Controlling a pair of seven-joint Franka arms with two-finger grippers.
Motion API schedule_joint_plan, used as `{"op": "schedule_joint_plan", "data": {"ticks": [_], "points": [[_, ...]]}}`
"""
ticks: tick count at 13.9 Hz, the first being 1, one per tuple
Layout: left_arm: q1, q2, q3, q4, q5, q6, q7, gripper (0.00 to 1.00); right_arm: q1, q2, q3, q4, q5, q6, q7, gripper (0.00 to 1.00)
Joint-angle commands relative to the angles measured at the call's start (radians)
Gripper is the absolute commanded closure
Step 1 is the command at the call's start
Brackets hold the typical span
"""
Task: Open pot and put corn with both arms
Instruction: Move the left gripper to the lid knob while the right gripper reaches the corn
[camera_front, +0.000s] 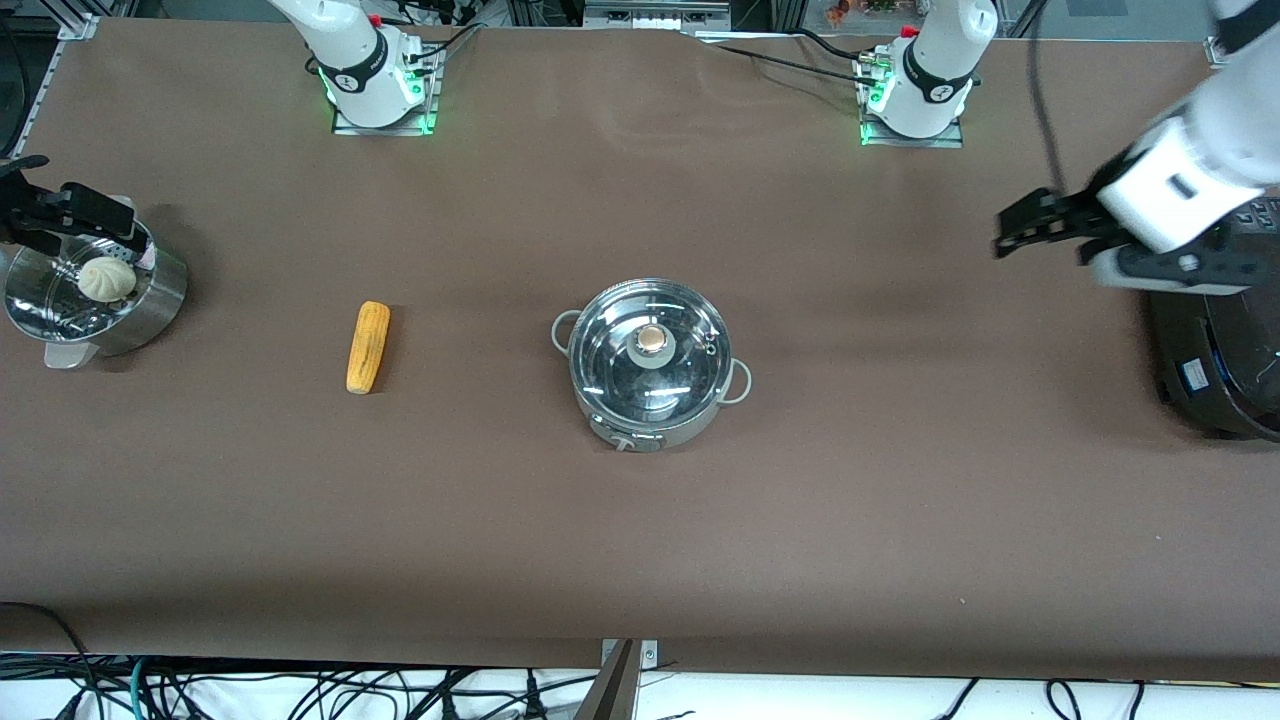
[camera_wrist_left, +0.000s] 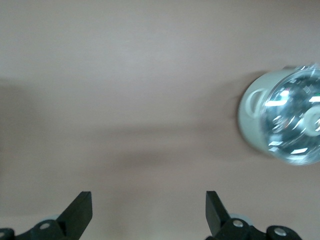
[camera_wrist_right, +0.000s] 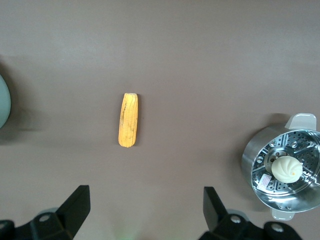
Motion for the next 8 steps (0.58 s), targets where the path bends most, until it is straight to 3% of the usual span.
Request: {"op": "schedule_joint_plan", "data": {"ticks": [1, 5, 8], "points": [[-0.033, 0.082, -0.088, 0.054, -0.004, 0.048, -0.164, 0.00, 0.000, 0.009, 0.002, 0.021, 0.017, -0.013, 0.000, 0.00], [-0.178, 0.183, -0.122, 0.078, 0.001, 0.189, -0.239, 0.00, 0.028, 0.073, 0.003, 0.015, 0.000, -0.022, -0.008, 0.00], [-0.347, 0.341, -0.119, 0.219, 0.120, 0.206, -0.352, 0.00, 0.040, 0.163, 0.003, 0.010, 0.008, 0.009, 0.000, 0.00]]}}
